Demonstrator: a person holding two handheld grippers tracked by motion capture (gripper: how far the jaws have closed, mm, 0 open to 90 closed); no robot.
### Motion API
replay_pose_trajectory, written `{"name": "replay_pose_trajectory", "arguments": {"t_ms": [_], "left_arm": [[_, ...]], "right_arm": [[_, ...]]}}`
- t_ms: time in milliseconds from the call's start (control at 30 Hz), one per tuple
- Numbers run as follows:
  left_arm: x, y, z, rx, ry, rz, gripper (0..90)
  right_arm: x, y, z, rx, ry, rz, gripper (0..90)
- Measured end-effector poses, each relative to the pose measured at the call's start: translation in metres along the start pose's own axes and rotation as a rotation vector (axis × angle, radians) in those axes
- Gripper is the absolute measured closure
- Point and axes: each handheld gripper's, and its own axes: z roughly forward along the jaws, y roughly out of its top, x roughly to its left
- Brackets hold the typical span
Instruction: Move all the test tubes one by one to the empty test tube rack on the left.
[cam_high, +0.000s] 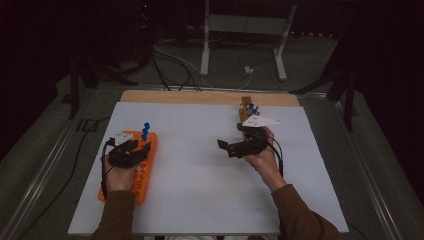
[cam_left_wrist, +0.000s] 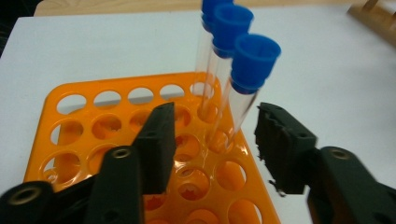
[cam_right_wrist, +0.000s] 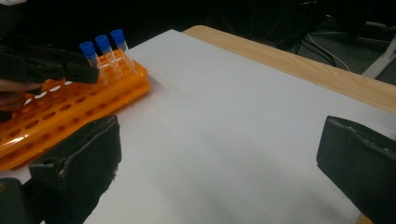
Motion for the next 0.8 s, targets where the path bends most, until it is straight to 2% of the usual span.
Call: {"name": "replay_pose_trajectory", "arguments": {"t_ms": [133,200,333,400,500,633,800], "left_arm": [[0.001,0.0,-0.007,-0.049,-0.013,-0.018,44.7],[0.0,0.001,-0.01,-0.068,-0.054,-0.037,42.2],[-0.008,0.004,-0.015,-0.105,-0.062,-0.005,27.7],[-0.012,0.006,-0.017,-0.128,-0.071,0.003,23.6],[-0.02,0.01,-0.018,-0.138,-0.059,0.025,17.5],[-0.028,0.012,-0.019,-0.161,-0.076,0.038,14.3],[-0.036,0.013,-0.017,-0.166,-0.102,0.054,11.5]], "right_arm": [[-0.002,-0.001,-0.001,-0.003,0.0,0.006,0.0],[-0.003,-0.001,-0.002,-0.006,-0.001,0.012,0.0],[-0.005,0.0,-0.004,-0.007,-0.005,0.01,0.0],[-0.006,0.0,-0.005,-0.006,-0.006,0.008,0.0],[-0.007,0.0,-0.005,-0.008,-0.006,0.008,0.0],[-0.008,0.0,-0.007,-0.014,-0.007,0.009,0.0],[-0.011,0.003,-0.009,-0.025,-0.017,0.005,0.0]]}}
